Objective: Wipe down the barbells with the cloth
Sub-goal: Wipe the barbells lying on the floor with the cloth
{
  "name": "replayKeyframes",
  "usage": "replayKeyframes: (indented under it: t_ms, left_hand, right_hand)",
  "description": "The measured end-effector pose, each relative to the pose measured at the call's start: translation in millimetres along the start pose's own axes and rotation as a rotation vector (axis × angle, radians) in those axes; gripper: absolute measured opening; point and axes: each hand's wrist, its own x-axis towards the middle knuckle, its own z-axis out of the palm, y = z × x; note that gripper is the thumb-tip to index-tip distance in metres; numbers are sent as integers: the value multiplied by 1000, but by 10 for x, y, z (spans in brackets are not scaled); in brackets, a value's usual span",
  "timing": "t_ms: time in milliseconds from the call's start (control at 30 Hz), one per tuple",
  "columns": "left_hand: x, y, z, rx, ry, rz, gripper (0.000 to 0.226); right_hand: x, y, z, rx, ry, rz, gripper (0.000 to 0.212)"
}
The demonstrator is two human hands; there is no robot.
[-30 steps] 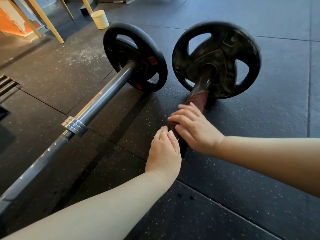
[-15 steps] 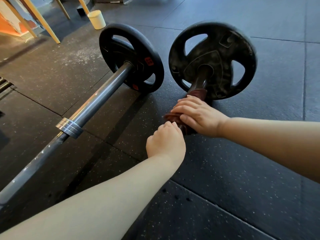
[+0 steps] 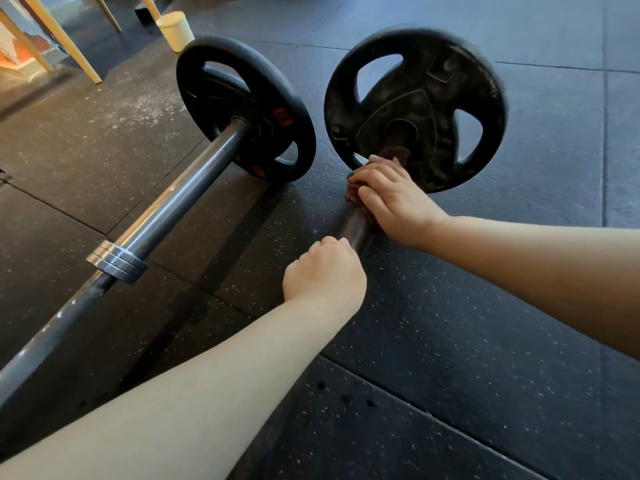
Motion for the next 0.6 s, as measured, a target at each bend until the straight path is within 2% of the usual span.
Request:
replayKeyframes:
  t_ms: [67, 133, 200, 267, 333, 400, 467, 533, 600]
  left_hand:
    - [41, 31, -9, -82, -30, -47, 38]
    - [58, 64, -19, -167, -51, -107, 47]
    - [61, 79, -15, -176, -55, -106, 49]
    - [68, 83, -25, -159, -51, -85, 46]
    - [81, 79, -34, -146, -63, -69, 44]
    - [111, 70, -27, -96, -72, -46, 43]
    - [167, 68, -28, -34, -73, -14, 45]
    - [250, 79, -12, 5, -83, 17, 46]
    - [317, 97, 24, 1, -76, 45, 44]
  right_hand:
    - [-145, -88, 75, 6, -4, -101, 45]
    - [-226, -69, 39, -40, -83, -267, 45]
    - [-127, 58, -60, -102, -139, -358, 47]
    - [45, 172, -132, -116, -115, -295, 48]
    - [125, 163, -90, -50, -36, -134, 50]
    - [57, 82, 20, 20, 31, -68, 49]
    - [-74, 48, 69, 42, 12, -156, 45]
    - [-93, 128, -30, -19, -89, -297, 44]
    - [77, 292, -178, -94, -147, -360, 45]
